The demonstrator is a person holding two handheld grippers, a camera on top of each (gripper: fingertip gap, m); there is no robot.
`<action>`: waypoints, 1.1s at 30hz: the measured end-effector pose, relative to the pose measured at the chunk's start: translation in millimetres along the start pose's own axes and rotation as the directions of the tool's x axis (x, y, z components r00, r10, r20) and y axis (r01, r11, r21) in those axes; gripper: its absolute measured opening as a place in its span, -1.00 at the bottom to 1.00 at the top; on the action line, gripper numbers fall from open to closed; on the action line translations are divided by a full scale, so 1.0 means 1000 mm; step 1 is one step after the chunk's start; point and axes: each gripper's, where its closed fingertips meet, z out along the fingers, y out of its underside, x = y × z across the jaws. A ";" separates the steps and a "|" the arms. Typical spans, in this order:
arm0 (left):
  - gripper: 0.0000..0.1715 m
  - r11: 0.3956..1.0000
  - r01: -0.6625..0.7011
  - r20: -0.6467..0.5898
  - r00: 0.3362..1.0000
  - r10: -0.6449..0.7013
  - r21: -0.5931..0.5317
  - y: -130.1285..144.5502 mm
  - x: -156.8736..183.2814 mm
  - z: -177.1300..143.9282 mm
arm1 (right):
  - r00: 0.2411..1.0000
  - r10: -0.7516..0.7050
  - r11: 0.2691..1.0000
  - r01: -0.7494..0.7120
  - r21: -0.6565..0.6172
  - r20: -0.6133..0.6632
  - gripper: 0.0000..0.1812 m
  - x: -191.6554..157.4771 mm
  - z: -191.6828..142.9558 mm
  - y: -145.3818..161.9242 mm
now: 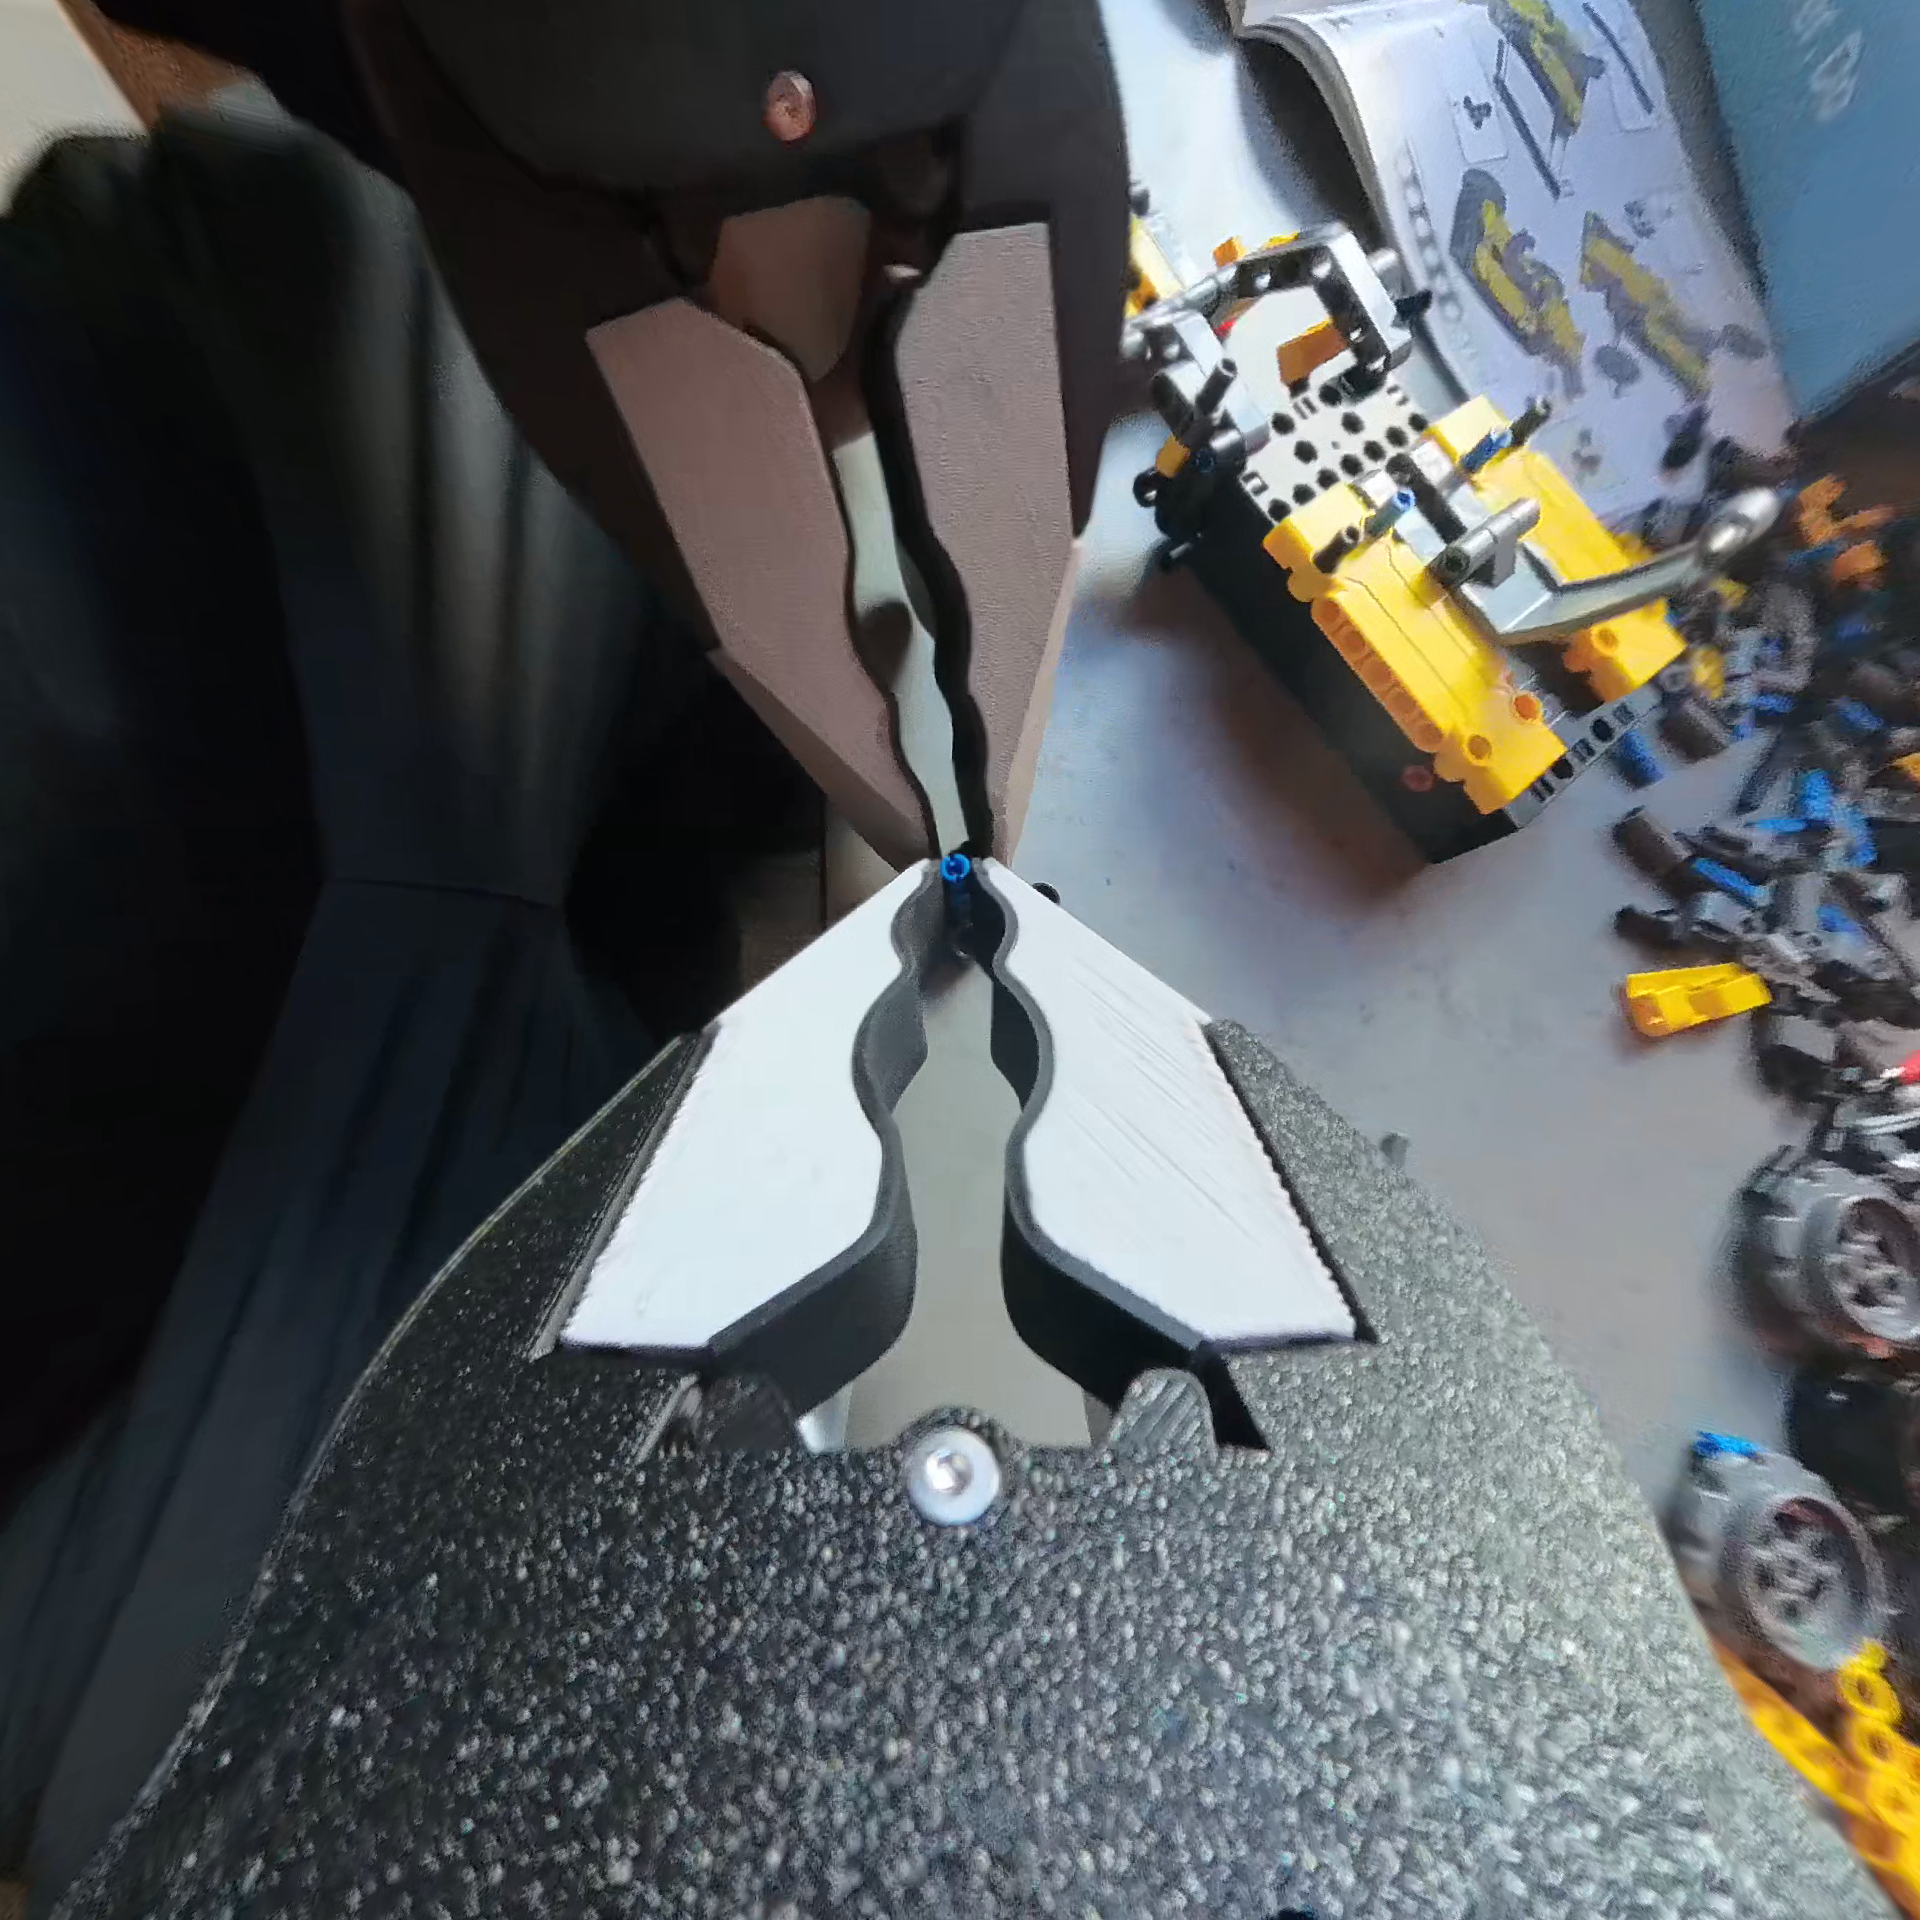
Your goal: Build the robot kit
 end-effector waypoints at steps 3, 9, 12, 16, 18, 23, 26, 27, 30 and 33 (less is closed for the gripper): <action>-0.94 1.000 -0.003 0.002 1.000 0.003 0.001 0.000 0.001 0.000 | 0.990 0.111 0.994 -0.111 -0.005 0.082 -0.95 0.001 0.003 0.004; -0.94 1.000 -0.004 -0.001 1.000 0.004 0.002 0.000 0.001 0.000 | 0.947 0.249 0.966 -0.258 0.018 0.204 -0.94 0.001 0.002 0.002; -0.96 1.000 0.000 0.008 1.000 0.000 0.001 0.000 -0.001 0.000 | 0.977 0.174 0.979 -0.185 0.082 0.126 -0.93 0.006 -0.002 -0.005; -0.94 1.000 0.008 0.003 1.000 -0.008 0.001 0.000 -0.001 0.000 | 0.977 0.182 0.966 -0.199 0.165 0.113 -1.00 0.012 -0.020 -0.020; -0.94 1.000 0.006 0.005 1.000 -0.006 0.001 0.000 -0.001 0.000 | 0.981 0.166 0.974 -0.179 0.139 0.099 -1.00 0.011 -0.018 -0.017; -0.94 1.000 0.009 0.012 1.000 -0.009 0.002 0.000 -0.002 0.000 | 0.992 0.115 0.992 -0.117 0.040 0.057 -1.00 0.007 -0.007 -0.004; -0.94 1.000 -0.003 0.022 1.000 0.003 0.003 0.000 -0.002 0.000 | 0.991 0.135 0.986 -0.136 0.100 0.021 -1.00 0.013 -0.010 -0.012; -0.95 1.000 -0.002 0.020 1.000 0.002 0.003 0.000 -0.002 0.000 | 0.987 0.157 0.981 -0.159 0.112 0.022 -1.00 0.015 -0.012 -0.012; -0.95 1.000 0.026 -0.005 1.000 -0.026 0.008 -0.001 -0.001 -0.001 | 0.988 0.140 0.977 -0.149 0.156 0.062 -0.85 0.009 -0.020 -0.014; -0.95 0.993 0.113 -0.069 0.992 -0.110 0.036 -0.006 -0.001 -0.006 | 0.999 0.020 0.993 -0.023 0.116 0.032 -0.72 -0.003 -0.021 -0.009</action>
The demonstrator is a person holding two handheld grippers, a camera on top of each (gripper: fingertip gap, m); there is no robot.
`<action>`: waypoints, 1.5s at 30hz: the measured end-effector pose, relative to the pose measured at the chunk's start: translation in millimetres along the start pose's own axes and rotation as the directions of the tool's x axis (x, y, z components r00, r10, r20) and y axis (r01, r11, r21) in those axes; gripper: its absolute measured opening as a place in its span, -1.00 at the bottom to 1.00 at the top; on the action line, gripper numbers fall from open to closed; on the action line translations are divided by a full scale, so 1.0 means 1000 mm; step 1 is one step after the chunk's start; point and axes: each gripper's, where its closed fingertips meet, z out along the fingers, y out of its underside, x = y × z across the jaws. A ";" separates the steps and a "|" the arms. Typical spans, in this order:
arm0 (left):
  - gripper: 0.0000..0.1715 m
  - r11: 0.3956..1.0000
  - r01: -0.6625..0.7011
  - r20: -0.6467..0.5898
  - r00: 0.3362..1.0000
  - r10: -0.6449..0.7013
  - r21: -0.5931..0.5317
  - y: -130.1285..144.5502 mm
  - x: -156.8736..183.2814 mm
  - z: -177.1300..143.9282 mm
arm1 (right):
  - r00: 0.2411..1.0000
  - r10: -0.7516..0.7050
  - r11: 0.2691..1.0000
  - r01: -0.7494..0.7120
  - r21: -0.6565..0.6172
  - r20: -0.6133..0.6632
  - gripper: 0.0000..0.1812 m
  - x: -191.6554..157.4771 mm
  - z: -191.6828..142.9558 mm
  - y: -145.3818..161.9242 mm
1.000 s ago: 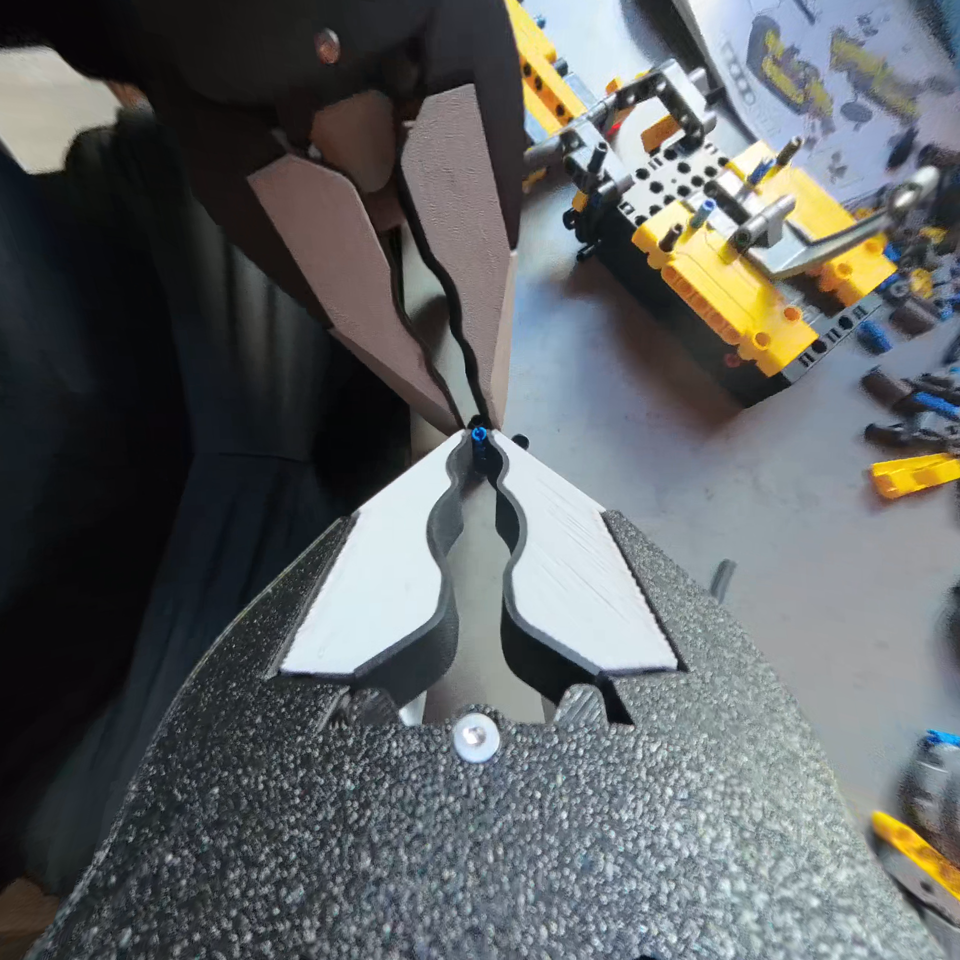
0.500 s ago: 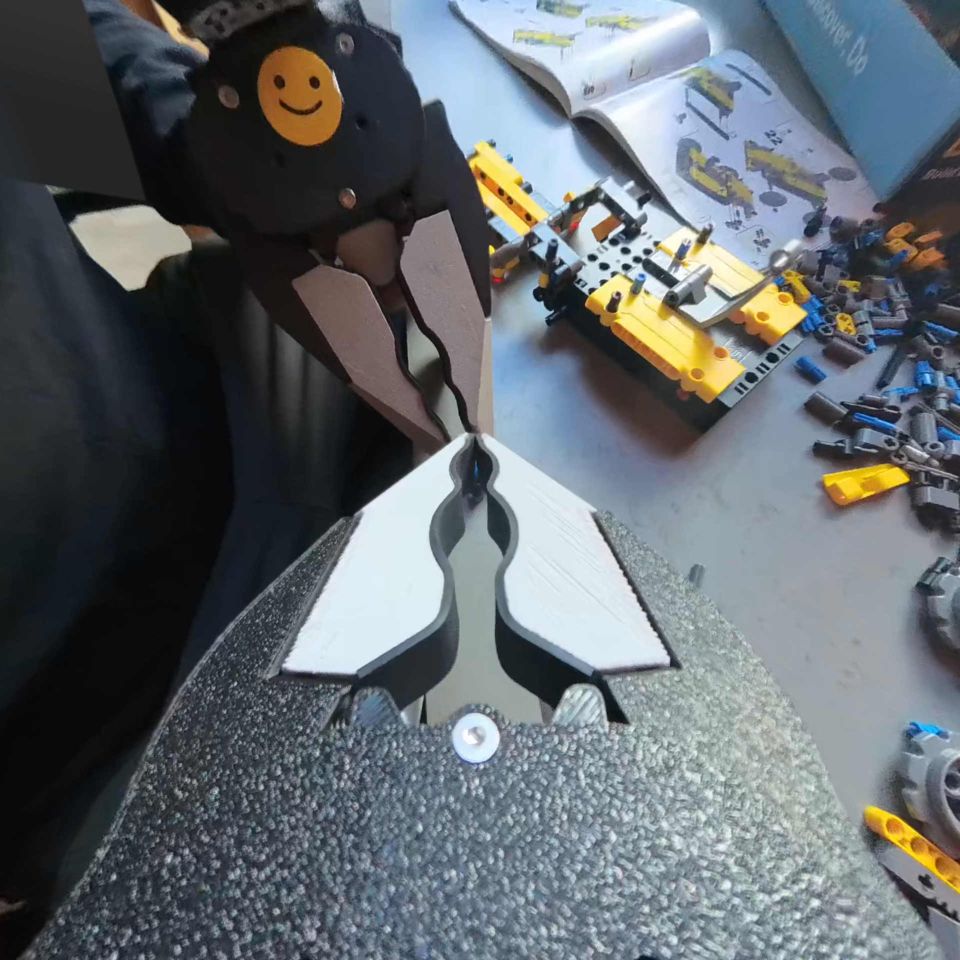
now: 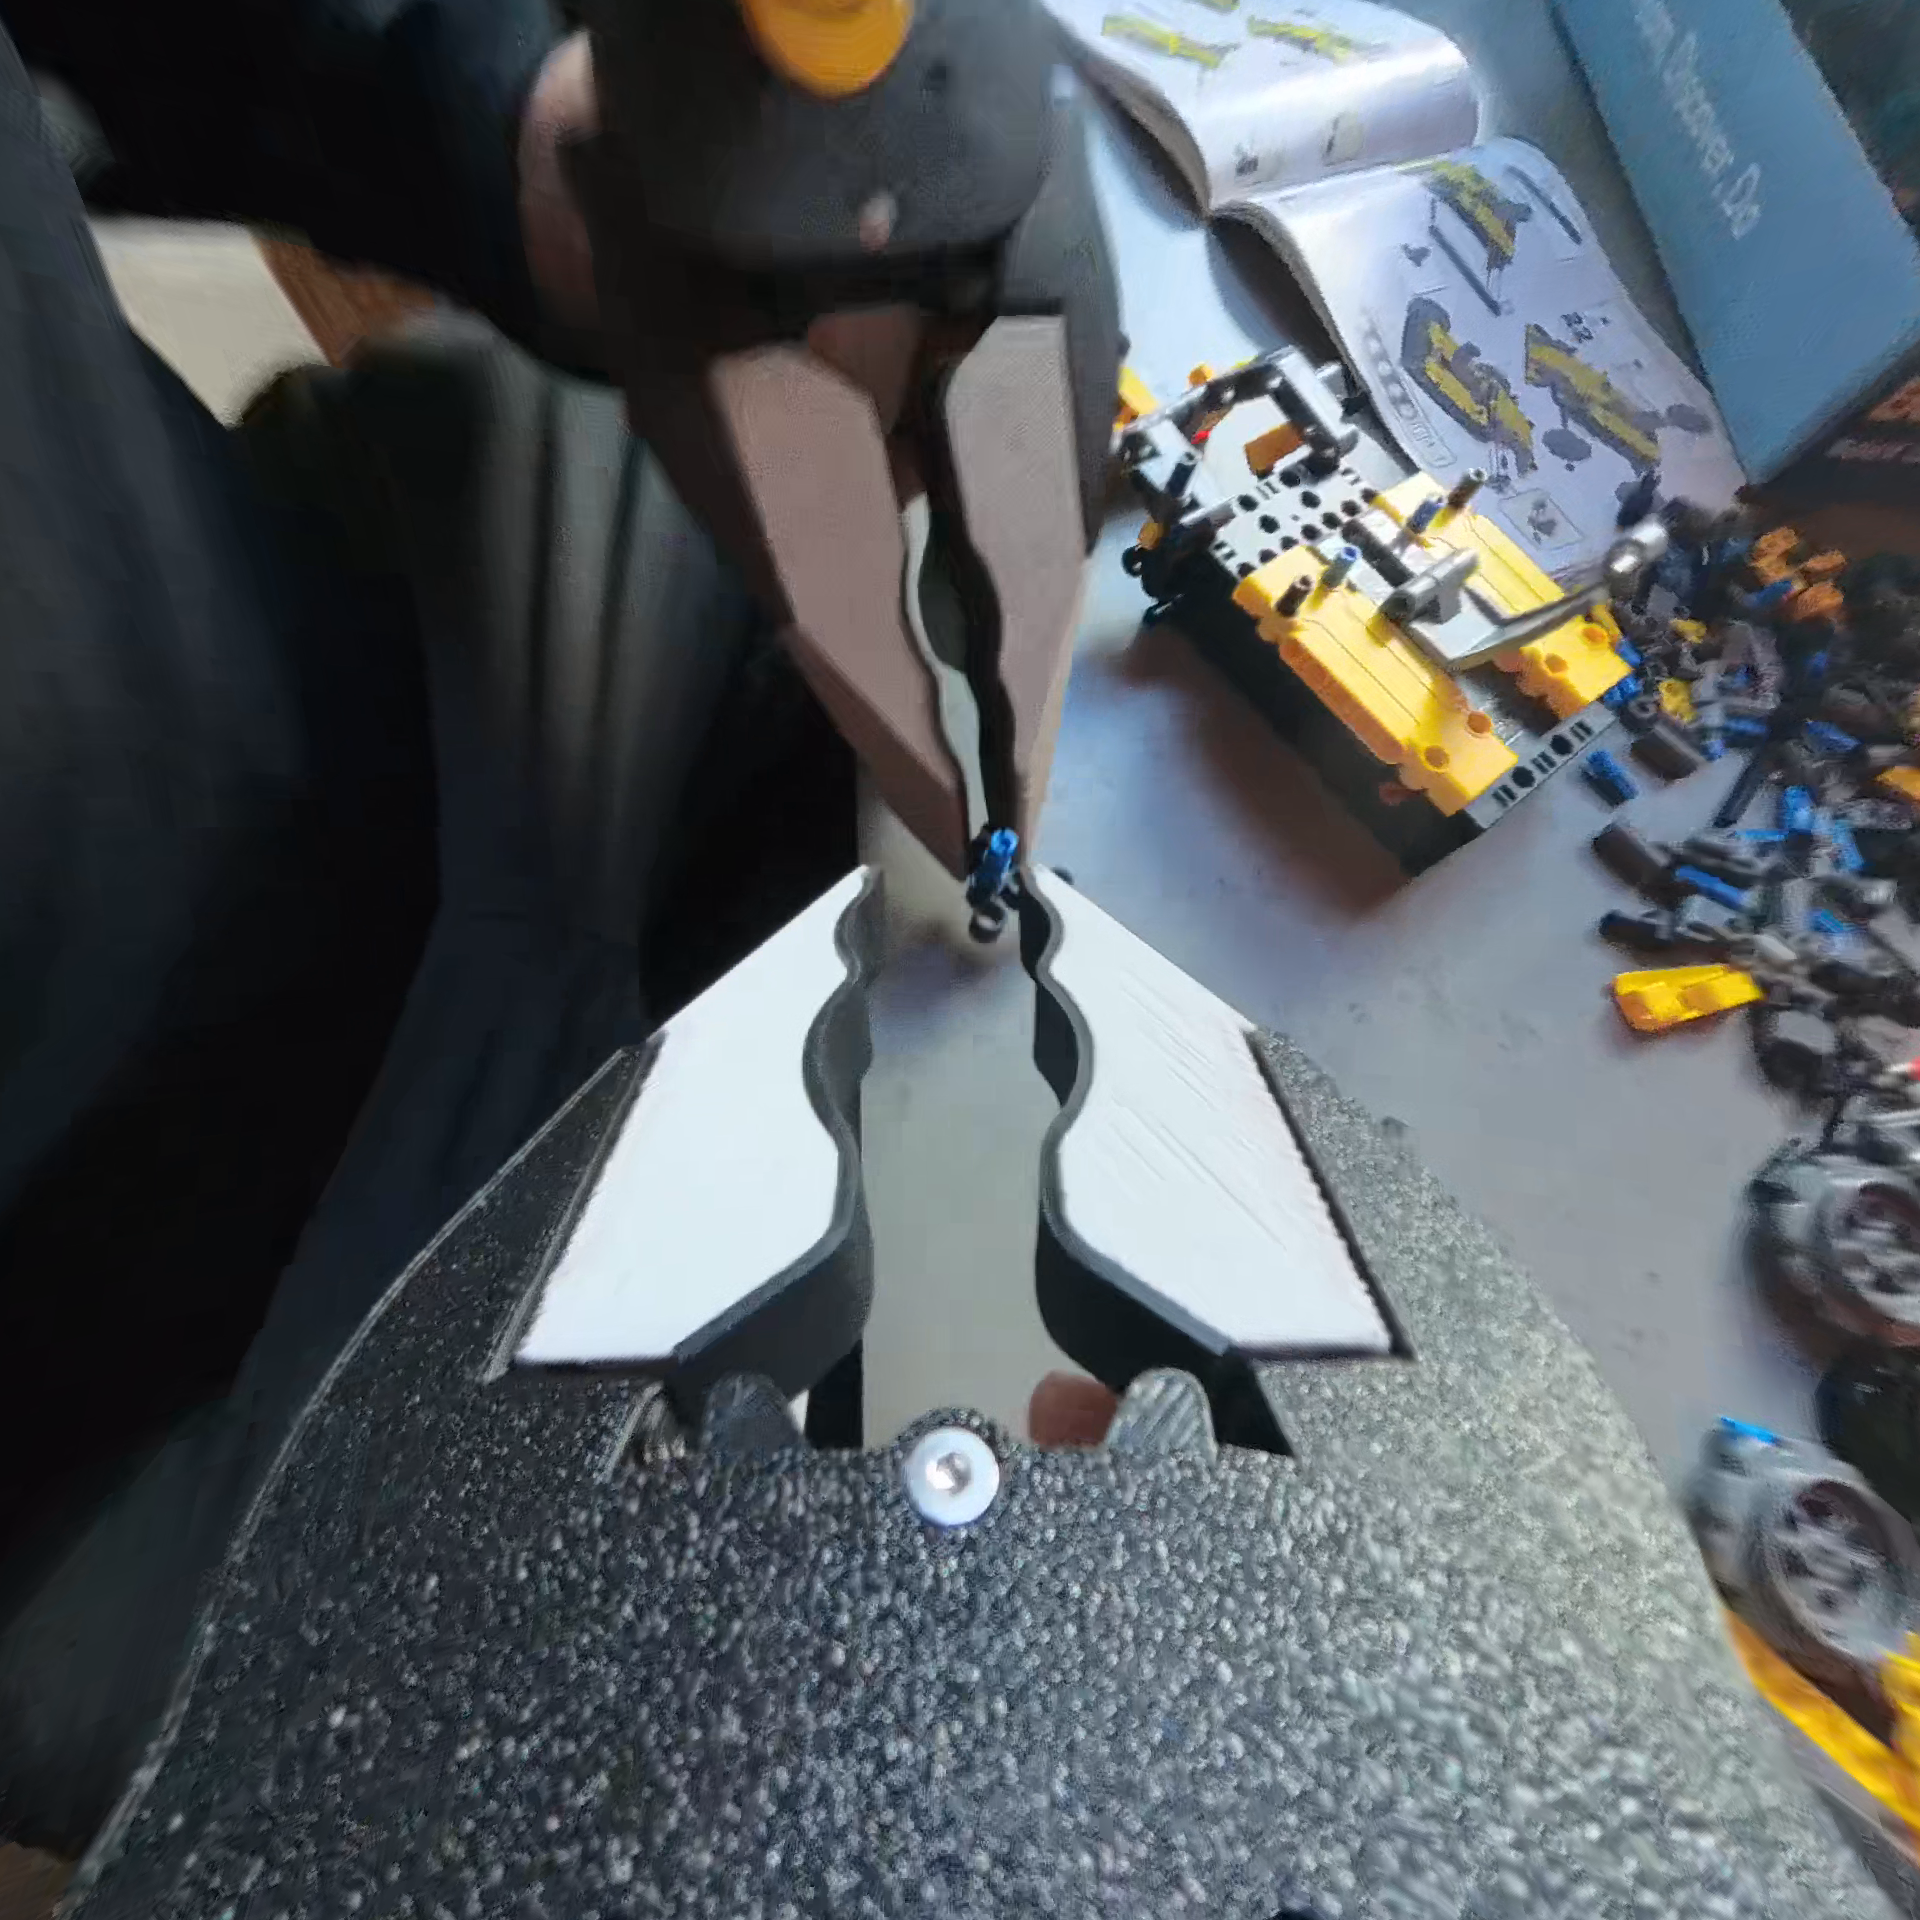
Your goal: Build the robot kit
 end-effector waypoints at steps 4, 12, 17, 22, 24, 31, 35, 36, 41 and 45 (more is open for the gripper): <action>-0.95 0.977 0.204 -0.176 0.966 -0.190 0.065 -0.013 0.009 -0.010 | 0.961 -0.224 0.974 0.215 -0.071 -0.161 -0.66 0.004 0.000 -0.001; -0.94 0.884 0.467 -0.574 0.719 -0.391 -0.017 -0.022 0.041 -0.031 | 0.896 -0.427 0.903 0.416 -0.102 -0.121 -0.60 -0.019 -0.001 -0.015; -0.95 0.852 0.519 -0.686 0.595 -0.420 -0.072 -0.024 0.050 -0.044 | 0.842 -0.526 0.849 0.512 -0.131 -0.117 -0.68 -0.028 0.005 -0.022; -0.95 0.850 0.518 -0.703 0.569 -0.427 -0.097 -0.021 0.054 -0.046 | 0.876 -0.467 0.884 0.462 -0.064 -0.120 -0.77 -0.030 0.007 -0.024; -0.95 0.839 0.535 -0.704 0.559 -0.439 -0.098 -0.021 0.051 -0.046 | 0.889 -0.442 0.897 0.438 -0.056 -0.123 -0.89 -0.031 0.009 -0.022; -0.94 0.819 0.572 -0.633 0.621 -0.463 -0.038 -0.025 0.034 -0.039 | 0.964 -0.224 0.974 0.226 -0.003 -0.142 -0.90 -0.014 0.011 -0.017; -0.75 0.891 0.453 -0.460 0.795 -0.394 0.020 -0.018 0.019 -0.032 | 0.992 -0.053 0.998 0.058 0.039 -0.113 -0.91 -0.002 0.008 -0.011; -0.73 0.928 0.371 -0.383 0.864 -0.327 0.044 -0.016 0.014 -0.031 | 0.996 -0.002 0.999 0.007 0.052 -0.085 -0.91 -0.001 0.007 -0.010; -0.85 0.993 -0.089 -0.071 0.993 0.095 0.078 -0.011 0.005 -0.025 | 0.991 0.135 0.986 -0.133 0.097 -0.015 -0.91 0.003 0.006 -0.008; -0.81 0.974 -0.214 0.039 0.977 0.212 0.071 -0.012 0.003 -0.022 | 0.993 0.120 0.991 -0.118 0.069 -0.024 -0.91 0.004 0.009 -0.004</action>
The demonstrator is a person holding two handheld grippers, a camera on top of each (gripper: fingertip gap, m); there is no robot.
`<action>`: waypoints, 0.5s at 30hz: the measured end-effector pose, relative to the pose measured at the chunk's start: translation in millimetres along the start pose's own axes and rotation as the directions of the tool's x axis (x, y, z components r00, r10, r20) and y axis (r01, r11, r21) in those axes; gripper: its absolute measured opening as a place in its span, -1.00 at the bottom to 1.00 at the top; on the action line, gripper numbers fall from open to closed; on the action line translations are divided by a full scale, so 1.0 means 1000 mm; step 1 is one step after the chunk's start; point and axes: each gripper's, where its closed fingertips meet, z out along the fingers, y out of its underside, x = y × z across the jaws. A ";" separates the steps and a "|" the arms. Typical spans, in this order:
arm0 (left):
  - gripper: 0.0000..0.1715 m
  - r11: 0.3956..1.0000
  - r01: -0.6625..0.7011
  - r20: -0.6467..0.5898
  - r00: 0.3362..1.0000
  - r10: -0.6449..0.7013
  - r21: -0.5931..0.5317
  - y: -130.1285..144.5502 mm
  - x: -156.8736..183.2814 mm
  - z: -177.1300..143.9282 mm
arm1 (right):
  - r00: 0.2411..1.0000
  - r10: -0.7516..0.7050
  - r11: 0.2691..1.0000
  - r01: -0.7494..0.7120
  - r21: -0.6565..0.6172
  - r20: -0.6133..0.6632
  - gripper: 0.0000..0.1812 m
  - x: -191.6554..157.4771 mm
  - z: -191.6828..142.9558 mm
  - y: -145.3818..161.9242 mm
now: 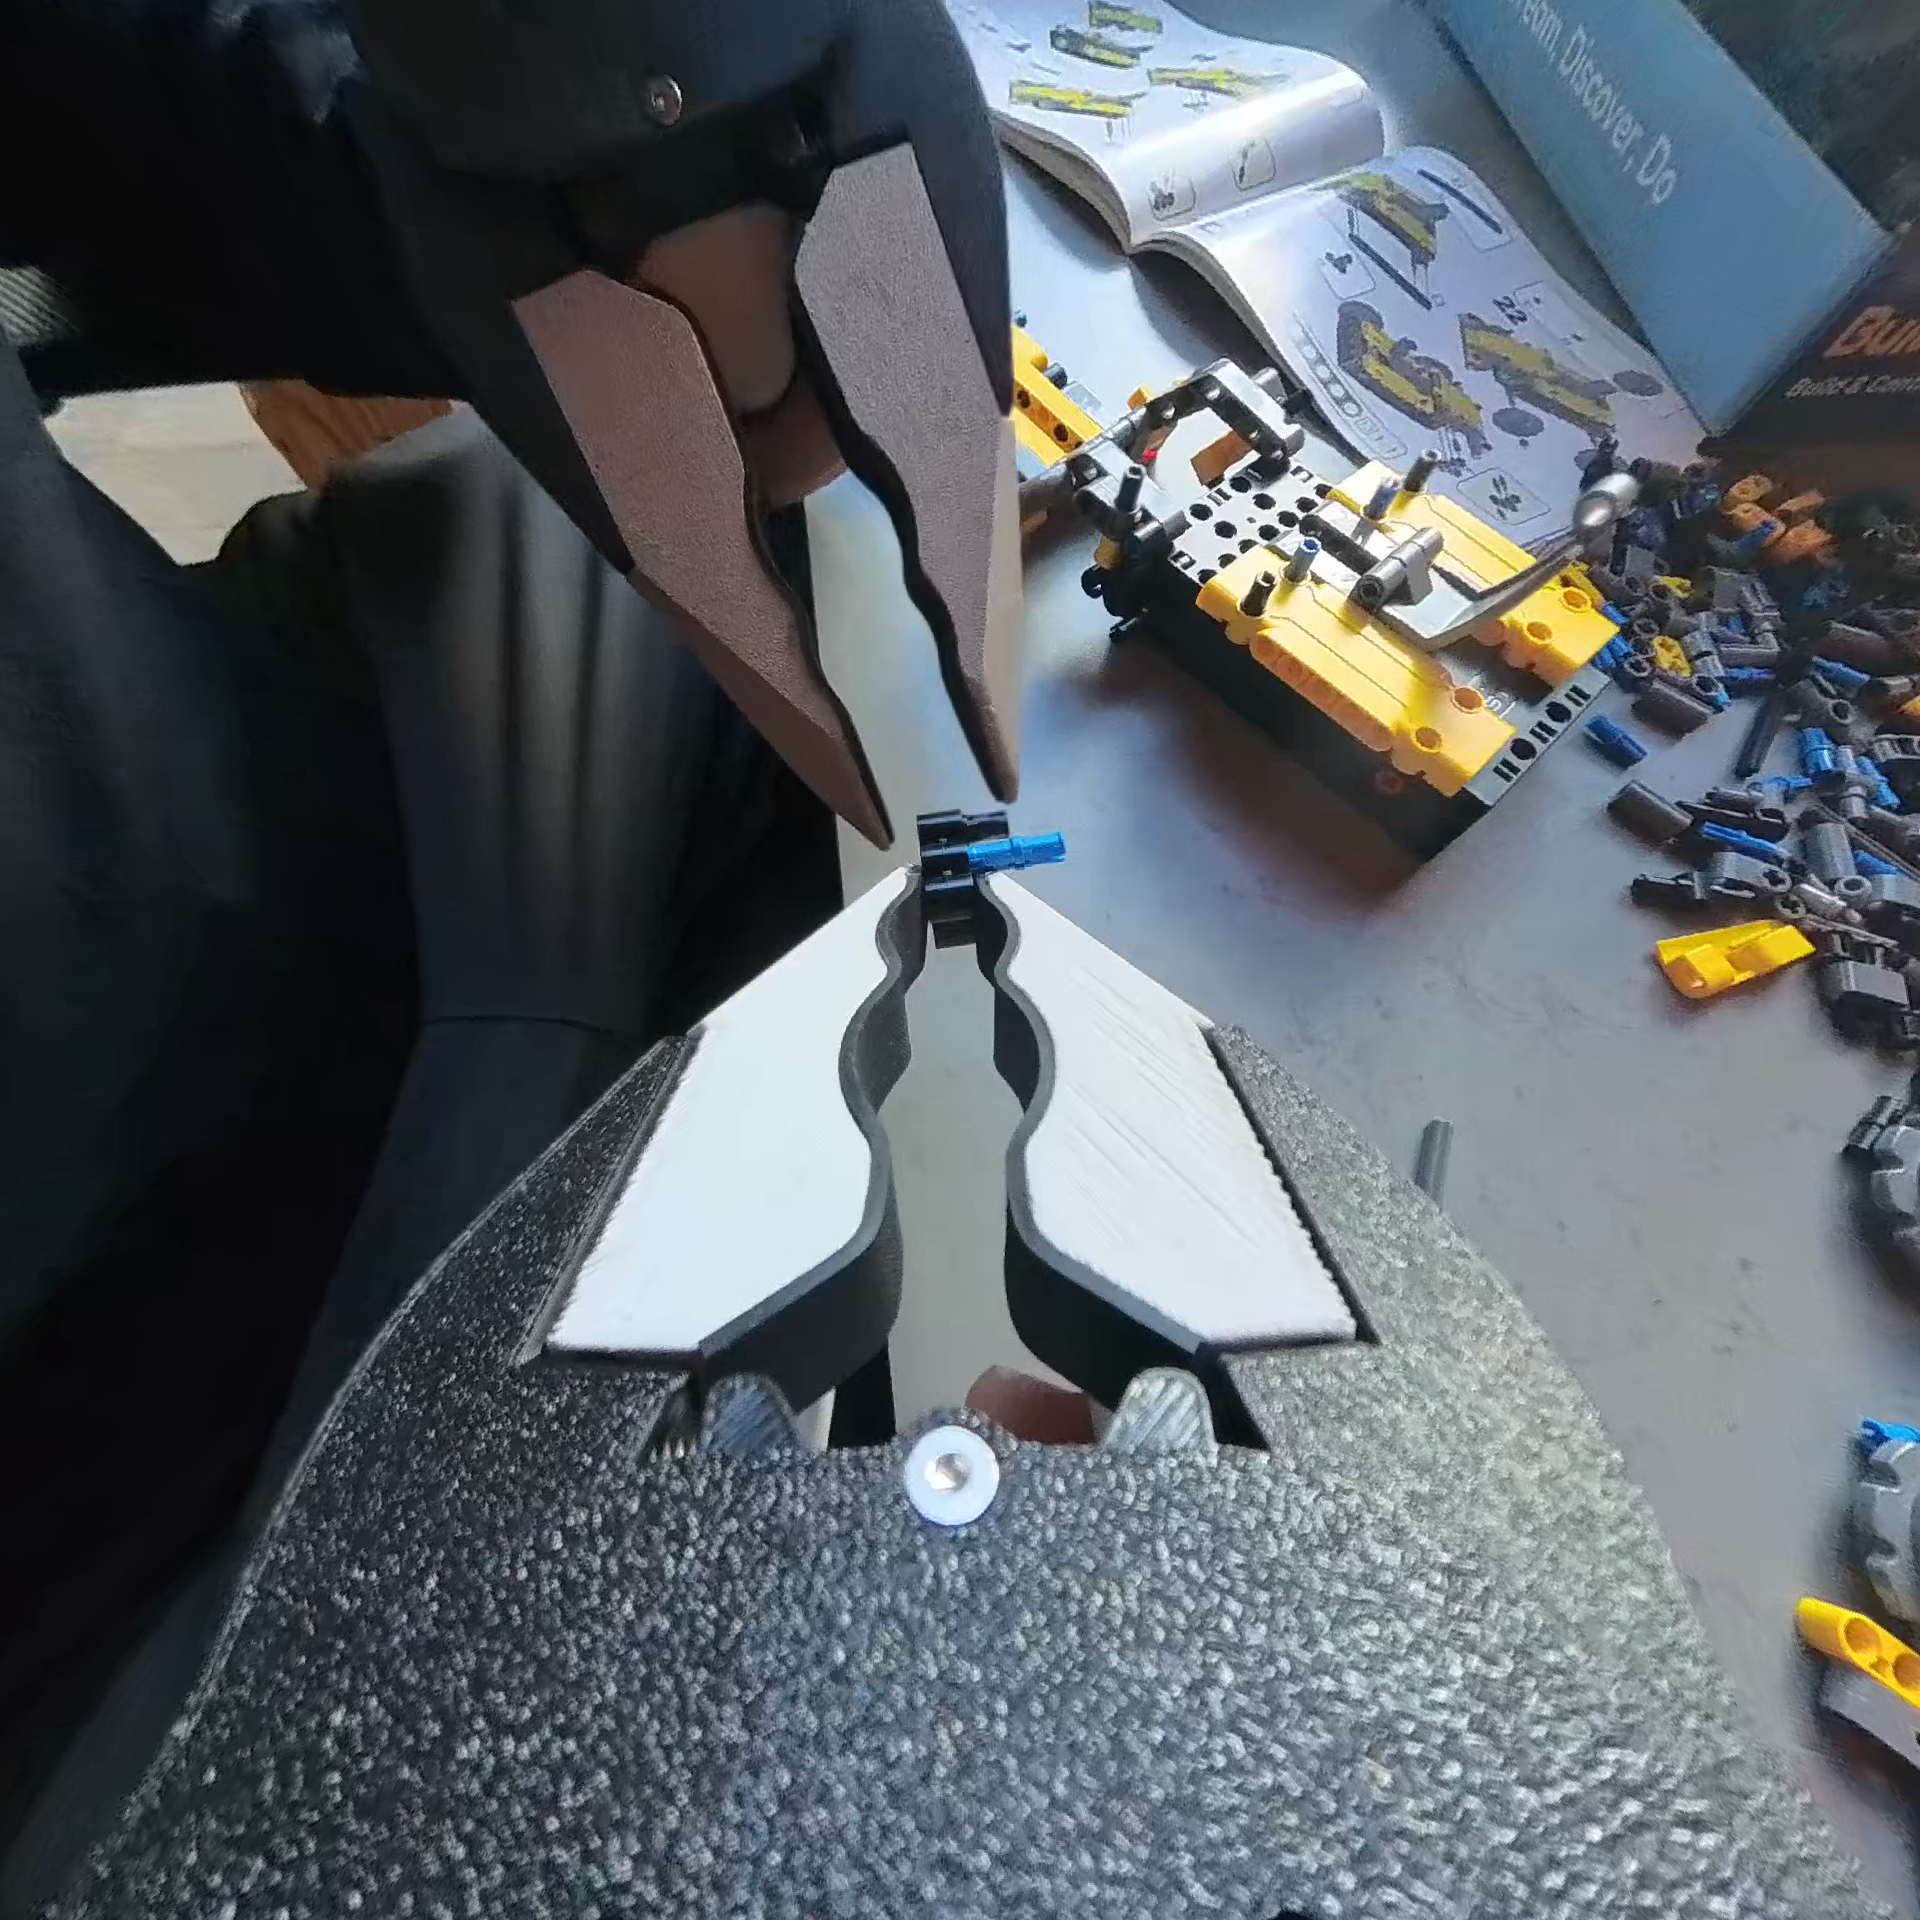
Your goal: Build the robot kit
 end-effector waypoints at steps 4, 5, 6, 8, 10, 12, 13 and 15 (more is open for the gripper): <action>-0.73 1.000 0.024 -0.037 0.999 -0.024 0.002 -0.002 0.003 0.002 | 0.998 -0.058 0.998 0.058 -0.017 0.000 -0.91 -0.005 0.003 0.001; -0.76 0.999 0.033 -0.053 0.998 -0.032 0.020 -0.004 0.004 0.001 | 0.998 -0.069 0.997 0.069 -0.016 0.010 -0.91 -0.007 0.004 0.001; -0.80 0.999 0.041 -0.063 0.997 -0.039 0.031 -0.005 0.005 0.000 | 0.997 -0.081 0.997 0.081 -0.011 0.013 -0.91 -0.009 0.004 0.000; -0.82 0.999 0.039 -0.088 0.995 -0.036 0.035 -0.005 0.007 -0.001 | 0.996 -0.092 0.996 0.093 -0.005 0.020 -0.91 -0.011 0.004 -0.001; -0.83 0.999 0.019 -0.091 0.996 -0.015 0.040 -0.005 0.008 -0.002 | 0.995 -0.094 0.996 0.094 0.004 0.036 -0.91 -0.014 0.004 -0.002; -0.87 0.999 -0.009 -0.115 0.993 0.015 0.051 -0.006 0.013 -0.004 | 0.994 -0.098 0.995 0.098 0.000 0.043 -0.91 -0.015 0.004 -0.002; -0.87 0.998 -0.025 -0.114 0.993 0.031 0.052 -0.006 0.014 -0.004 | 0.994 -0.099 0.995 0.099 0.002 0.048 -0.91 -0.015 0.004 -0.002; -0.83 0.998 -0.035 -0.122 0.992 0.042 0.057 -0.007 0.017 -0.005 | 0.993 -0.104 0.995 0.104 0.002 0.052 -0.91 -0.016 0.004 -0.002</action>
